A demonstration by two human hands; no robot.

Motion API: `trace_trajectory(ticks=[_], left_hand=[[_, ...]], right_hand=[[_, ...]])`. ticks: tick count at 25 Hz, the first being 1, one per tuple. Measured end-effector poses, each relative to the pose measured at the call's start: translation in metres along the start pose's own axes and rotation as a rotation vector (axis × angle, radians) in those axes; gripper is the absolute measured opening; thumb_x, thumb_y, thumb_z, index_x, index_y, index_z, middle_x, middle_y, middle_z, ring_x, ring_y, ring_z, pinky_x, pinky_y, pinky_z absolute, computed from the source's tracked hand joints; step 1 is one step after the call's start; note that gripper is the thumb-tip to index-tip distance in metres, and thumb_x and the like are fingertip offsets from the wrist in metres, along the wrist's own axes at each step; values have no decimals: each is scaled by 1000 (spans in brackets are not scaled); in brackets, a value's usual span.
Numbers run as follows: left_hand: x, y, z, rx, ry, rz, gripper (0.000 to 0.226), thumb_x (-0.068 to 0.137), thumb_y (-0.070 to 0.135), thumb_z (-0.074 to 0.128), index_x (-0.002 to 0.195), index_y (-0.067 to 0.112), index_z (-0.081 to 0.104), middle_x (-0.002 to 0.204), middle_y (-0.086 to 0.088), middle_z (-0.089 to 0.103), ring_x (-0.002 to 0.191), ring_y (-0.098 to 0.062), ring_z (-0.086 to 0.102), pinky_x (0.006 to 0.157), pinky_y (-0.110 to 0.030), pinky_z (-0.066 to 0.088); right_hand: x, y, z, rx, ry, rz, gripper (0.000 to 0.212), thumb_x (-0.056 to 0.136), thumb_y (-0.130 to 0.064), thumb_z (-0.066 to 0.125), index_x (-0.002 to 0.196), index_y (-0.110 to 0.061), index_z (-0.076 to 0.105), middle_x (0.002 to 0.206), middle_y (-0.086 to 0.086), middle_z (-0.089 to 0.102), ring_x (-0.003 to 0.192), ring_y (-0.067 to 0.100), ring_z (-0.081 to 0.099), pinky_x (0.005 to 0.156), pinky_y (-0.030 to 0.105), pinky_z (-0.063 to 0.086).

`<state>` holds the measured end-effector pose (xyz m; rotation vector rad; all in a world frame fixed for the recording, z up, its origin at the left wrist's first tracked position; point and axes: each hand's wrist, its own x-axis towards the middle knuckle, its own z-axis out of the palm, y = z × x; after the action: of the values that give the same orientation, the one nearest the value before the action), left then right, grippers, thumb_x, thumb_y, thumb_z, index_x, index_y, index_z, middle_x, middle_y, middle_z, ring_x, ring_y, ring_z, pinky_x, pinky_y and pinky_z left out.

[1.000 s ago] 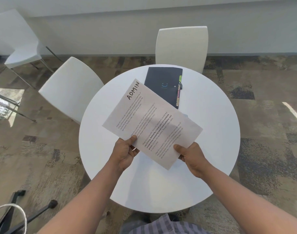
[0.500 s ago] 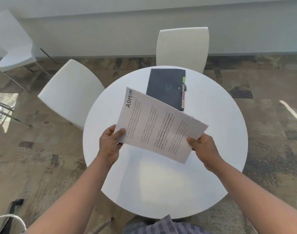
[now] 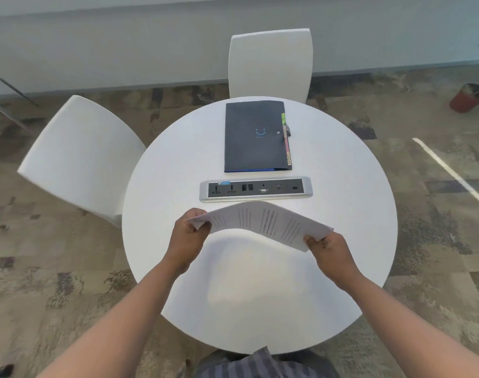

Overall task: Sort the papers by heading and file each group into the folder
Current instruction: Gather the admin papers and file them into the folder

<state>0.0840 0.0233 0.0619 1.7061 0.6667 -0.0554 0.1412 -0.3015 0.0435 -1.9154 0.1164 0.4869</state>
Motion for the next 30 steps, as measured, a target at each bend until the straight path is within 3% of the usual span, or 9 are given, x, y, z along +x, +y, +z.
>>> trace_trajectory(ticks=[4,7,10,14,19,22,26,30], left_hand=[[1,-31,9,-36,-75,-134,30,102,0,49,116,20,66,110,3,72,102,-20,64,80,-29,49],[1,-35,8,-67,-71,-139,31,102,0,47,112,19,70,109,1,74,99,-18,65,83,-32,49],[2,-35,6,-90,-56,-134,30,101,-1,47,114,17,69,107,-1,73,93,-15,64,78,-28,49],[-5,-50,4,-52,-105,-165,32,101,-1,46,103,22,69,97,1,70,86,-18,57,71,-29,43],[-7,-58,-2,-72,-82,-163,34,99,-4,46,106,18,70,101,-1,71,89,-15,61,76,-29,47],[-7,-63,0,-63,-64,-192,33,96,-5,47,100,18,70,95,-1,70,86,-19,59,72,-30,45],[-3,-63,2,-73,-20,-203,31,95,-5,49,96,18,69,93,-2,70,82,-17,59,68,-29,45],[2,-70,-4,-22,-72,-222,23,98,2,53,96,17,70,88,1,69,80,-22,56,67,-31,43]], right_hand=[[-11,12,22,32,10,118,28,99,-3,56,103,-26,71,85,-6,67,71,13,56,57,16,42],[-16,9,32,119,84,153,33,99,-1,55,98,-31,68,92,-4,69,78,13,60,67,27,46],[-17,9,38,142,110,166,29,99,-1,55,106,-26,67,99,-2,71,86,15,63,75,32,49],[-19,19,49,132,59,210,26,92,4,52,99,-14,69,90,3,61,82,20,50,73,35,38],[-20,20,49,122,56,228,37,96,4,50,121,-20,65,110,1,70,96,19,62,79,34,49],[-20,27,48,112,3,245,34,91,7,48,98,-19,68,96,3,63,89,21,51,78,38,38],[-13,22,50,115,-16,261,41,90,7,46,97,-25,70,98,6,62,91,21,51,82,39,37],[-13,25,50,125,-48,304,35,87,4,51,97,-20,73,97,8,68,93,24,54,82,39,39]])
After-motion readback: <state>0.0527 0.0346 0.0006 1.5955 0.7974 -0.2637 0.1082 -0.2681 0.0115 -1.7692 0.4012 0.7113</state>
